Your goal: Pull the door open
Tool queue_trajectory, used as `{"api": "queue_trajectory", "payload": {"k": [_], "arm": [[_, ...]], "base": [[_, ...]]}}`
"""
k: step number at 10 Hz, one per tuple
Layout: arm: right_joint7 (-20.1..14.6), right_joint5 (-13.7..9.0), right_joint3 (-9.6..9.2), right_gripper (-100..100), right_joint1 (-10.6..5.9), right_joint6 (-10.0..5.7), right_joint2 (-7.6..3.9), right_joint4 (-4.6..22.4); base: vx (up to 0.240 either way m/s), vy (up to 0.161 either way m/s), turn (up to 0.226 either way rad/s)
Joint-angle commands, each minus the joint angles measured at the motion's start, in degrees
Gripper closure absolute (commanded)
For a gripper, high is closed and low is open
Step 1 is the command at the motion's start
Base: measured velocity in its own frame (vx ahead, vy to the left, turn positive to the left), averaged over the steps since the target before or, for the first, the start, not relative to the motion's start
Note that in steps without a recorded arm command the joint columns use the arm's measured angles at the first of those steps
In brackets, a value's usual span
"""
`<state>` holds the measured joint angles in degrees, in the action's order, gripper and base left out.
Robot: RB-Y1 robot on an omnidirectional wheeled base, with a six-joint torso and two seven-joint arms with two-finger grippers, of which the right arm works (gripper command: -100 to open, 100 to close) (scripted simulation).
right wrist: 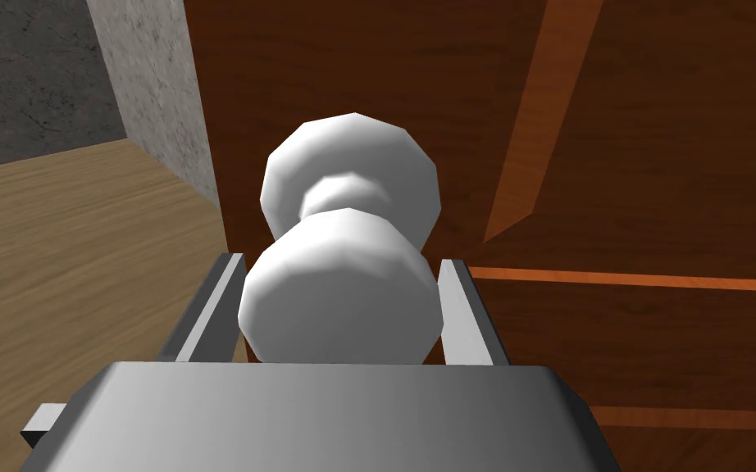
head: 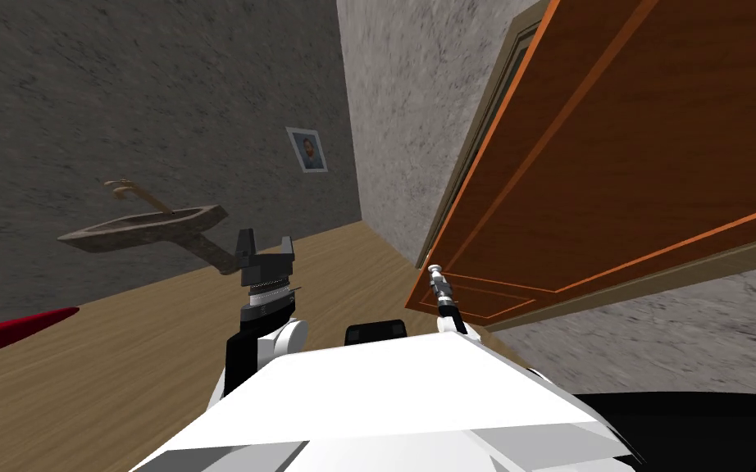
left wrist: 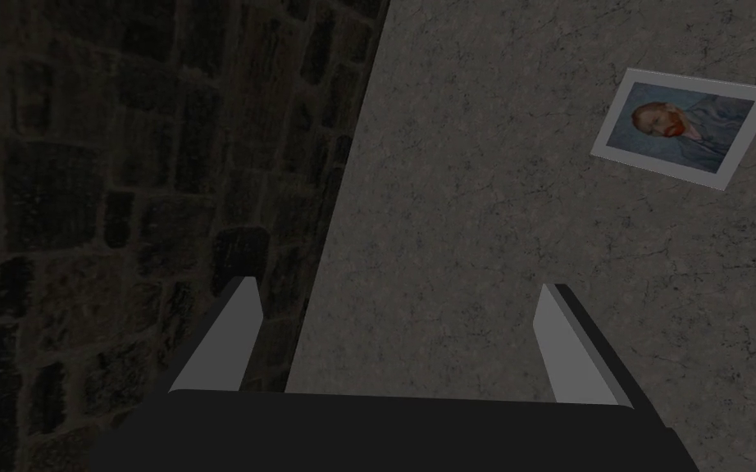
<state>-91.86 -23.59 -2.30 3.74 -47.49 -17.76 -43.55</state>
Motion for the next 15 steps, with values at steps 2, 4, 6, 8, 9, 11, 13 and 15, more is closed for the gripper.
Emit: {"api": "queue_trajectory", "payload": {"k": [2,4,6,8,9,11,13,15], "arm": [[-1.63,0.86,-1.51,100,0.89,-0.53,-0.91,-0.9],[-2.33,1.25,-2.17,100,1.3,-0.94,-1.37,-0.75],[-3.65,1.92,-3.31,100,2.02,-1.74,-2.28,-1.09],[-5.19,2.71,-4.64,100,2.85,-2.67,-3.33,-1.48],[-5.94,3.09,-5.29,100,3.26,-3.12,-3.85,-1.67],[-7.21,3.74,-6.39,100,3.95,-3.89,-4.72,-2.0],[-7.26,3.88,-6.62,100,4.23,-3.64,-4.87,-2.32],[-8.73,4.57,-7.76,100,5.18,-5.21,-5.87,-2.08]], "base": [[-0.212,-0.016,0.079],[-0.117,0.0,0.04],[-0.201,-0.028,0.084],[-0.206,-0.043,0.094],[-0.213,-0.046,0.096],[-0.199,-0.032,0.076],[-0.123,-0.024,0.036],[-0.145,-0.042,0.111]]}}
